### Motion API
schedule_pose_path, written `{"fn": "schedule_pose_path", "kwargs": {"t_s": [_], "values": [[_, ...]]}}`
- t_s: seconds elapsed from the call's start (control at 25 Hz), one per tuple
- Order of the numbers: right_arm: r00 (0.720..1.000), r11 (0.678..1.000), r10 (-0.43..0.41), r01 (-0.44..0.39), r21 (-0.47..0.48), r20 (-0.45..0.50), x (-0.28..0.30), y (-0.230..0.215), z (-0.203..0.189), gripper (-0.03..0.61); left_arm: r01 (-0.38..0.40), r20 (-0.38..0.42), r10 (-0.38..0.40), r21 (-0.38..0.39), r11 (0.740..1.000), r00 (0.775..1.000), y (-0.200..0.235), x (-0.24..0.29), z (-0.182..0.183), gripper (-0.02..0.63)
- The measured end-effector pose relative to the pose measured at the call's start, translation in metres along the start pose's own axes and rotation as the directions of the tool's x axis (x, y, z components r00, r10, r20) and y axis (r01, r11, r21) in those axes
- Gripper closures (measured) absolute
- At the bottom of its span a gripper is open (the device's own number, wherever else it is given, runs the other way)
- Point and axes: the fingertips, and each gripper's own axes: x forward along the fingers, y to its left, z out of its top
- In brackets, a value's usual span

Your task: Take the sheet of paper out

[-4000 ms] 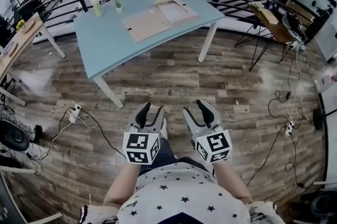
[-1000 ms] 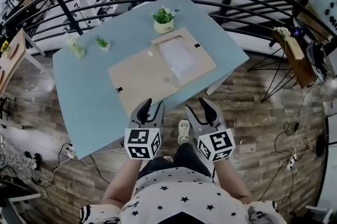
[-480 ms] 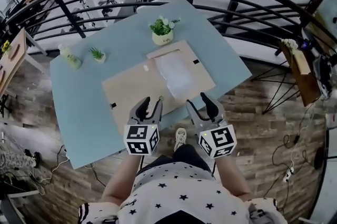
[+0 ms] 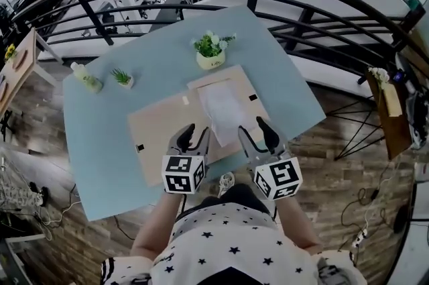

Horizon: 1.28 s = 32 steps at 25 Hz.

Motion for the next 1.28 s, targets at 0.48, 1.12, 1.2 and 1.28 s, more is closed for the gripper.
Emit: {"fn": "schedule_pose_path", "kwargs": {"t_s": [0.48, 1.12, 1.2, 1.28], "values": [[0.998, 0.998, 0.058, -0.058, 0.003, -0.034, 0.048, -0.039, -0.004, 0.379, -0.041, -0.122, 0.037, -0.034, 0.999, 0.992, 0.014, 0.068, -0.028, 0.454], [0.991, 0.994, 0.108, -0.107, 0.016, -0.074, 0.074, -0.067, -0.021, 0.379, -0.089, -0.359, 0.077, -0.017, 0.996, 0.930, 0.029, 0.134, -0.091, 0.440], [0.991, 0.994, 0.109, -0.108, 0.017, -0.077, 0.074, -0.070, -0.023, 0.379, -0.095, -0.383, 0.085, -0.008, 0.995, 0.920, 0.031, 0.141, -0.098, 0.440], [0.991, 0.994, 0.109, -0.108, 0.018, -0.080, 0.074, -0.074, -0.024, 0.380, -0.102, -0.400, 0.095, 0.003, 0.995, 0.912, 0.032, 0.146, -0.102, 0.440]]}}
